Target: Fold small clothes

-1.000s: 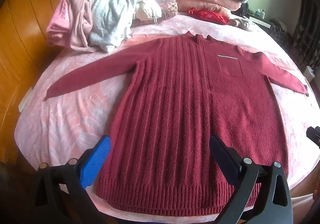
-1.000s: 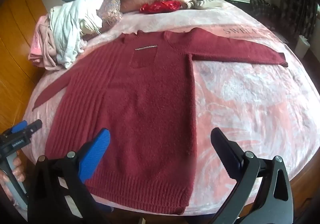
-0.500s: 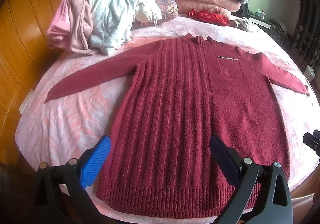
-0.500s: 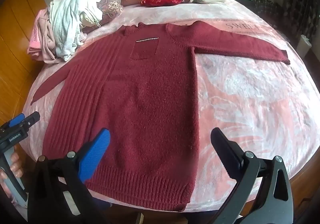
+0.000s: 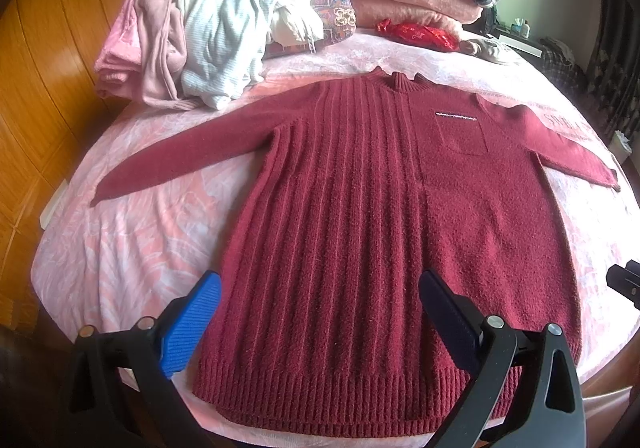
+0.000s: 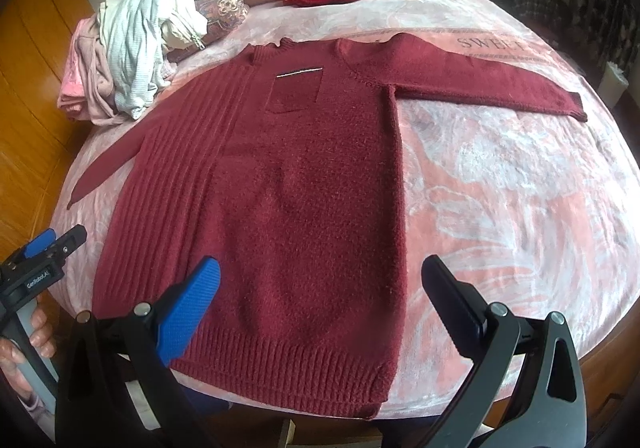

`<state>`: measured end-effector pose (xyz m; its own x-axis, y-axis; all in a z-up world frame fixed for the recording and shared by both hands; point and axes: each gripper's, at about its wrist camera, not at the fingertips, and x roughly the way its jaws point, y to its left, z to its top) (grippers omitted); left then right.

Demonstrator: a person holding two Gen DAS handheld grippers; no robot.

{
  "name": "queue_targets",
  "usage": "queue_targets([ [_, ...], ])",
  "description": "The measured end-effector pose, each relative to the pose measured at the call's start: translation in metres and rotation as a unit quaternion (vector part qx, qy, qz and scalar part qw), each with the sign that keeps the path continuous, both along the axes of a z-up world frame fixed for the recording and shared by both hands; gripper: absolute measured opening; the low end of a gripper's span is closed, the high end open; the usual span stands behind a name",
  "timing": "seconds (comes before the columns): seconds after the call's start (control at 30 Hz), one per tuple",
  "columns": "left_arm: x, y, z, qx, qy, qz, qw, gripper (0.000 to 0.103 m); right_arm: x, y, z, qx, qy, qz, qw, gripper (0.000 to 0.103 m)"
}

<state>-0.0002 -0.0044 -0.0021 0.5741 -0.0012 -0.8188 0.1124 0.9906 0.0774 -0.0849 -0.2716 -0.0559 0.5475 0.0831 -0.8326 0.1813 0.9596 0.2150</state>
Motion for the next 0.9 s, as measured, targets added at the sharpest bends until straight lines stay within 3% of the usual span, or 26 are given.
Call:
queue_targets([
  [0.9, 0.0001, 0.0003, -0.0019, 0.001, 0.0, 0.001, 1.0, 0.099, -0.0005, -0.0024, 0.0004, -0.002, 0.0, 0.001, 1.0, 0.1],
])
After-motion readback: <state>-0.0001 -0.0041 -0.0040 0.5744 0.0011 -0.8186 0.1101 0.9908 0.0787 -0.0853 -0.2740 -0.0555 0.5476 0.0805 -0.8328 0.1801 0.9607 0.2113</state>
